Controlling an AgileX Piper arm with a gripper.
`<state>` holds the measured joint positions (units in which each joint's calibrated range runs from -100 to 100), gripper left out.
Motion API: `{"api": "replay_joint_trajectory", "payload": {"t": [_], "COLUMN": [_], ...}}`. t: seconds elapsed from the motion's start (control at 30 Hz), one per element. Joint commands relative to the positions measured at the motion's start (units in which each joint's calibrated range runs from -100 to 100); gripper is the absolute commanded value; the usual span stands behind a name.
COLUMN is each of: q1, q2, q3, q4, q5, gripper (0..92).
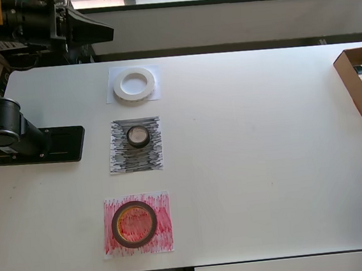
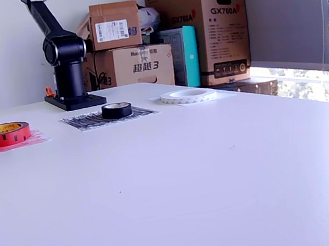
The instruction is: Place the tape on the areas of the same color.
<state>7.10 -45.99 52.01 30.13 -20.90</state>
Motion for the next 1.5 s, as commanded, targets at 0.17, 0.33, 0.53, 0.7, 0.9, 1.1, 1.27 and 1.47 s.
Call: {"api": "replay_joint_trajectory", "payload": {"t": [0.17,0.33,0.53,0.7,0.9,1.1,1.27,1.47], "q1": [0.34,-0.22,-0.37,-0.22,0.42,0.42,1.05,1.28], "q2": [-28.66,-39.32,-45.12,-46.24,-51.39,-52.98,-53.26,-53.16], "q3": [19.00,26.91,33.36,34.90,42.81,47.54,47.54,47.54], "q4": [-0.82,-6.25,-13.38,-13.80,-21.27,-26.36,-26.27,-26.10], "q5": [-7.17,-8.32,-8.32,-8.81,-10.77,-10.86,-10.86,-10.53], "gripper": [1.3,1.3,1.3,1.3,1.2,1.0,0.8,1.1]}}
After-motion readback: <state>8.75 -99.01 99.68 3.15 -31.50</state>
